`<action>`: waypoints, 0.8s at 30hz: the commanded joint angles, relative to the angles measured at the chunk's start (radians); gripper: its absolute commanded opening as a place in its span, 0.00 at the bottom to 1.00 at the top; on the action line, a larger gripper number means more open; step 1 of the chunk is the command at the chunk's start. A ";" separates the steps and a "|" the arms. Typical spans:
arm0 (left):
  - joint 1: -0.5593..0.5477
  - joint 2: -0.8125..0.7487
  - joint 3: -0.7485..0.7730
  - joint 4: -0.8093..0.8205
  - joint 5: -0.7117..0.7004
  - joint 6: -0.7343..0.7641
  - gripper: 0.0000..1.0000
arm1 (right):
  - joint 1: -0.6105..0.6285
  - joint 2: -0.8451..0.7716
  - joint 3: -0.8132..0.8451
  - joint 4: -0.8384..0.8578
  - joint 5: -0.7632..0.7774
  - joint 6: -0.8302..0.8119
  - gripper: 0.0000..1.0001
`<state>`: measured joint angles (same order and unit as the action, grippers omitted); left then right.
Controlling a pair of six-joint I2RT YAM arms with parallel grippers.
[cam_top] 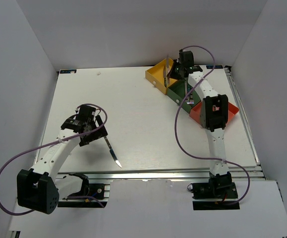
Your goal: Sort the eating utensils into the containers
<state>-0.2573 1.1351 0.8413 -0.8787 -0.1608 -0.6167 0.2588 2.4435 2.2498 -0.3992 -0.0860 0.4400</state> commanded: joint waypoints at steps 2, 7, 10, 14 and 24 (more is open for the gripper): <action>0.000 -0.005 0.044 0.010 0.003 0.014 0.98 | -0.015 0.014 0.037 0.089 -0.008 0.012 0.11; -0.002 0.015 0.038 0.030 0.024 0.006 0.98 | -0.016 0.043 0.080 0.085 -0.038 0.006 0.56; 0.000 0.025 0.038 0.044 0.040 0.002 0.98 | -0.018 0.026 0.103 0.083 -0.050 -0.003 0.78; 0.000 0.054 0.035 0.050 0.034 -0.011 0.98 | -0.023 -0.046 0.093 0.068 -0.028 -0.014 0.89; -0.056 0.218 0.044 0.050 -0.069 -0.100 0.91 | 0.137 -0.554 -0.396 -0.133 0.244 -0.127 0.89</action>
<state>-0.2901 1.3445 0.8520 -0.8520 -0.1852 -0.6735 0.3149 2.0579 1.9583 -0.4812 0.0570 0.3664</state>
